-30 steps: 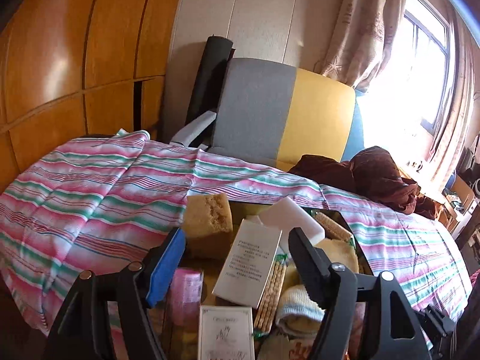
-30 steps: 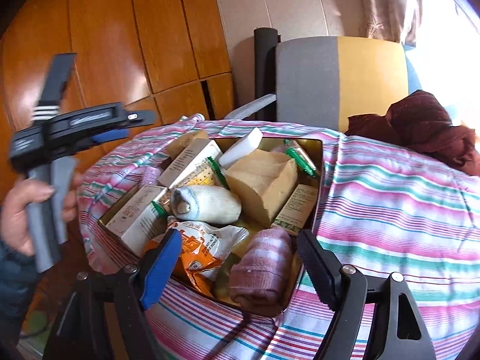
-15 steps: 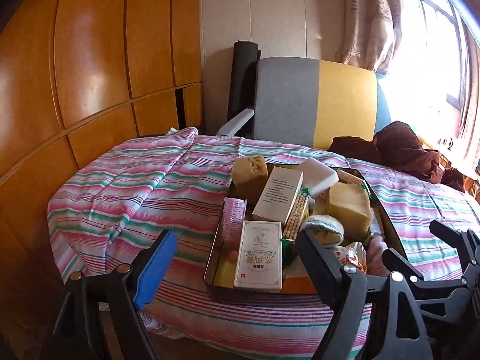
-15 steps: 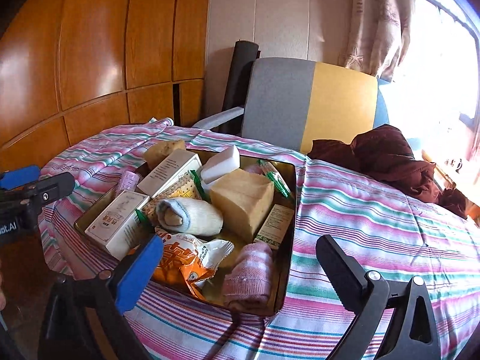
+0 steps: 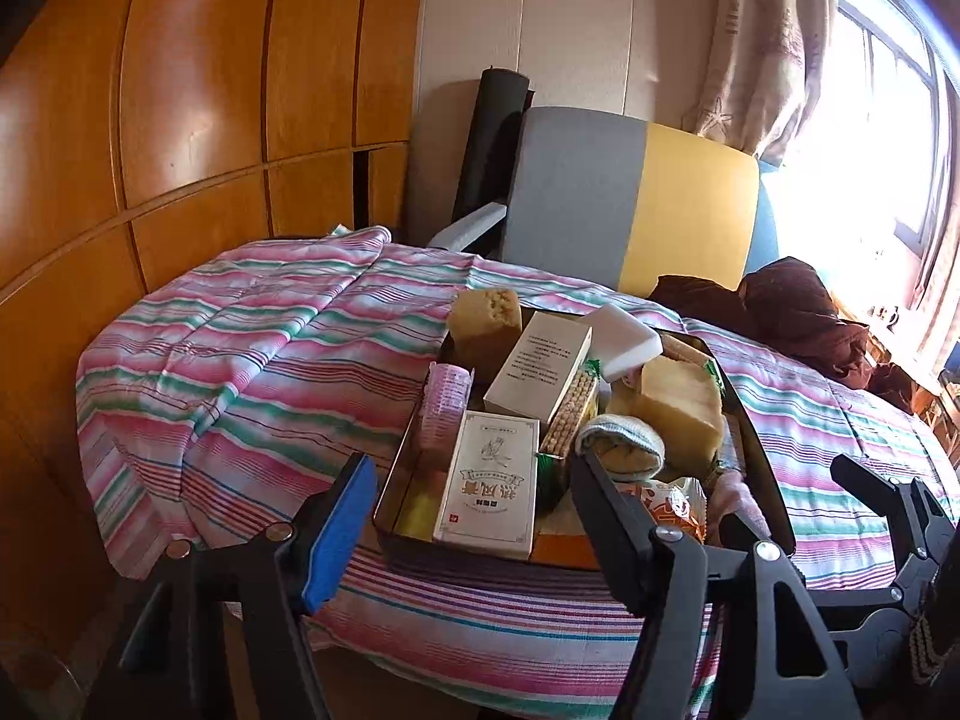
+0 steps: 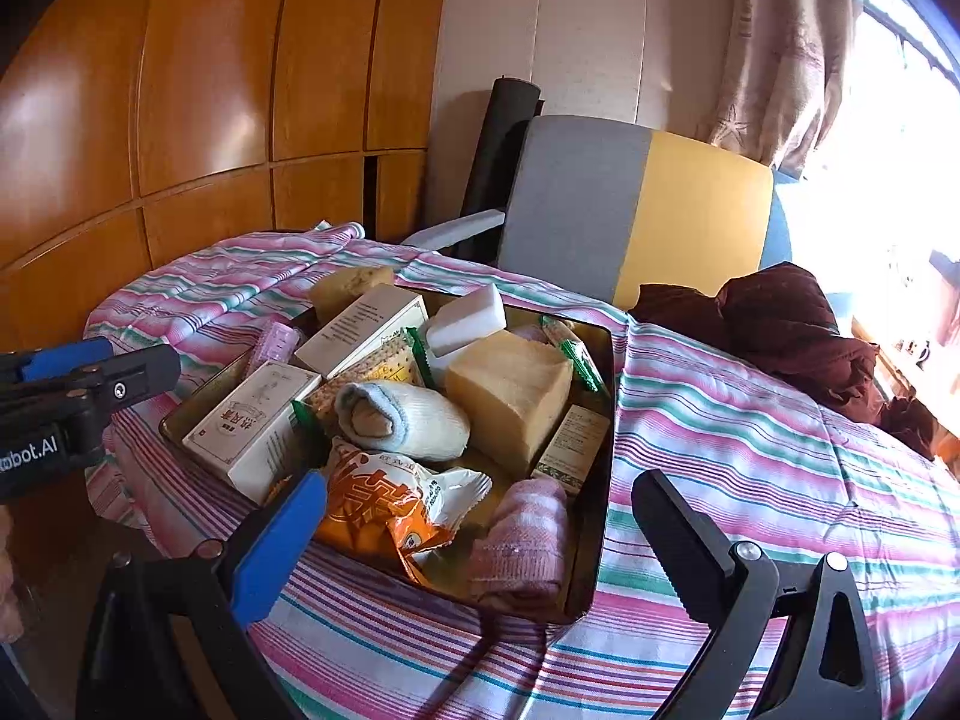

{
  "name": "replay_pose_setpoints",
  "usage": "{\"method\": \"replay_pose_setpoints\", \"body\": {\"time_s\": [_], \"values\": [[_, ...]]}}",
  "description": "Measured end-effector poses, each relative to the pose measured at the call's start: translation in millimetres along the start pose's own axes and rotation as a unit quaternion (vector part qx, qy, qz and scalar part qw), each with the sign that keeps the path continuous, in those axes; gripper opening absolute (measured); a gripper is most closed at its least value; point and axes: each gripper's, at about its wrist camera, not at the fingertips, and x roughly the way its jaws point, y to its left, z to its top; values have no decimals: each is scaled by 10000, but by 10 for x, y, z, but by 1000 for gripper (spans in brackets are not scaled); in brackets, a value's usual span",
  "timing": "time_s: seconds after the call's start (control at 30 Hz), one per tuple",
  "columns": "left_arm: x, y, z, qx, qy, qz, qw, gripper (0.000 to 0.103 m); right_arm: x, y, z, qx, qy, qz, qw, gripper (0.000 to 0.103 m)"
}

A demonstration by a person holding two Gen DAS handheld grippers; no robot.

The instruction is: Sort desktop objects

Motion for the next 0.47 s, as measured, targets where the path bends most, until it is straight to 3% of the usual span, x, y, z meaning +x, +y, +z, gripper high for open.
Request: {"method": "replay_pose_setpoints", "body": {"time_s": [0.17,0.3,0.47], "values": [[17,-74,-38,250,-23,84,9996,63,-17,43,-1,-92,-27,-10,10000,103],[32,-83,-48,287,-28,34,9996,49,-19,51,-6,-109,-30,-17,9999,103],[-10,-90,-37,300,-152,14,9994,48,-11,55,-13,-115,-21,-24,9999,103]]}}
